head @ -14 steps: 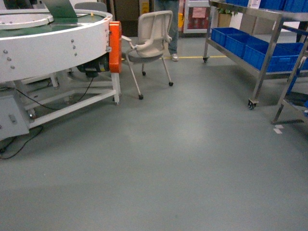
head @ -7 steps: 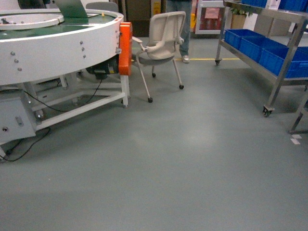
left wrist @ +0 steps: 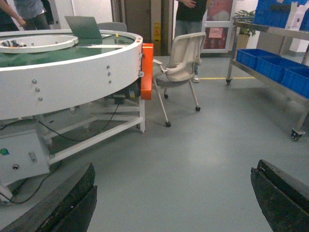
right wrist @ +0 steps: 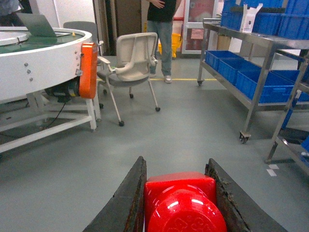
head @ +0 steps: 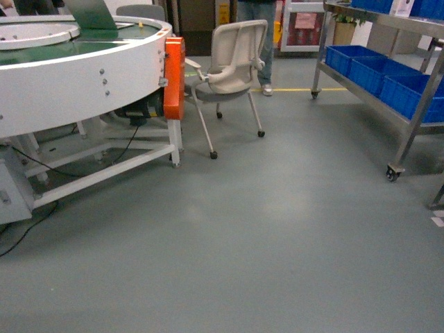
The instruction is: Pick red block from blue box to shelf
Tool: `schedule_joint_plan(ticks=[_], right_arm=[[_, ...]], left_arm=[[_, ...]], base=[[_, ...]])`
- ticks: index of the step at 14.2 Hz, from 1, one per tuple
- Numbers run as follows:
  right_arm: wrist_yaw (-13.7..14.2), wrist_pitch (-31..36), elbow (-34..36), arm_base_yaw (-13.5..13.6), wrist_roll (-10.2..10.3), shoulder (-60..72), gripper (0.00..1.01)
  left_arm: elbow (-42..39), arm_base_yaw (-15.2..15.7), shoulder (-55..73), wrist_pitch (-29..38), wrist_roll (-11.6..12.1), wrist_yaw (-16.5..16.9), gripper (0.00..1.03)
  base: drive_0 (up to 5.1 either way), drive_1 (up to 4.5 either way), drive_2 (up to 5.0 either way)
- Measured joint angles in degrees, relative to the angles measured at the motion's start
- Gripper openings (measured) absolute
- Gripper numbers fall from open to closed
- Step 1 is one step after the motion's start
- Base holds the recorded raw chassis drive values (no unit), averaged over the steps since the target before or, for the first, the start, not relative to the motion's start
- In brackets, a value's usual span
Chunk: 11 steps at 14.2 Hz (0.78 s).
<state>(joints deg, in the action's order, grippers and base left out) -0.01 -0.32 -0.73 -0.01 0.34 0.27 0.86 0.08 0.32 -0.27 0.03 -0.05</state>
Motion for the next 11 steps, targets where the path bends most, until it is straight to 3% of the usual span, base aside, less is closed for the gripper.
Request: schedule_joint_plan(ticks=[11], right_arm=[[-0.02,0.0,0.0,0.0,0.0,0.0,0.28]], left_arm=[[-0.02,0.0,0.0,0.02,0.0,0.02,0.98]], base=[[0.0,4.34,-4.3]])
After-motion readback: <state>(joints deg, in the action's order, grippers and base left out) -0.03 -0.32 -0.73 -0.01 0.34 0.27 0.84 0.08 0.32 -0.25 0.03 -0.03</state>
